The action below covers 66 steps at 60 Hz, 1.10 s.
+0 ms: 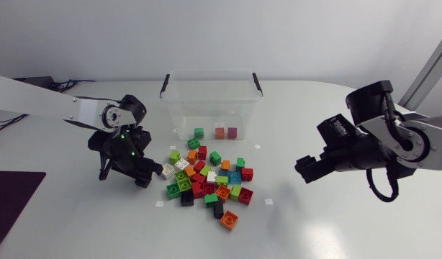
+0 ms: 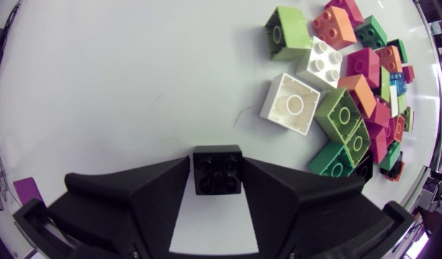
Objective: Place the duplo bricks in the container
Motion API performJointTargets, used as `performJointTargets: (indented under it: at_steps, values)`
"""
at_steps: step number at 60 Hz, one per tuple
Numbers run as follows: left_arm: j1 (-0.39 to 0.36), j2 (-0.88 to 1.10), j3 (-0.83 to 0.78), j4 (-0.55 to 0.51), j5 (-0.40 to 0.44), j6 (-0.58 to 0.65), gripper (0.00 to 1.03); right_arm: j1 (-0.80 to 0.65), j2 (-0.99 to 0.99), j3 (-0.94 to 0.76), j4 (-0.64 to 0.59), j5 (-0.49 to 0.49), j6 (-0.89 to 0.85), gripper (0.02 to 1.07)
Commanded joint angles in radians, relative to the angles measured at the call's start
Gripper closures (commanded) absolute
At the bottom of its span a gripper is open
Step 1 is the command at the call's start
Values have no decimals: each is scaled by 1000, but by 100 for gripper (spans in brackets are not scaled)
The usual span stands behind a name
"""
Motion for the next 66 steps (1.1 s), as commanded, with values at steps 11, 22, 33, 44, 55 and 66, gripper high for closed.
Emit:
performJointTargets:
  at_steps: [11,22,33,44,55,66]
  values:
    - [-1,17,8,-19,5,4,75,52,81,48,-13,-75,-41,7]
    - [-2,-40,13,-57,5,33,76,93,138,86,-1,-146,-150,7]
    - [9,-127,27,-78,5,62,76,172,202,112,-4,-132,-318,7]
    - [5,-213,50,-94,8,85,76,188,352,195,-35,-138,-437,7]
    - [5,-282,86,-98,68,106,76,198,448,264,-73,-181,-559,7]
    - [5,-330,128,-89,115,133,76,211,494,289,-75,-216,-634,7]
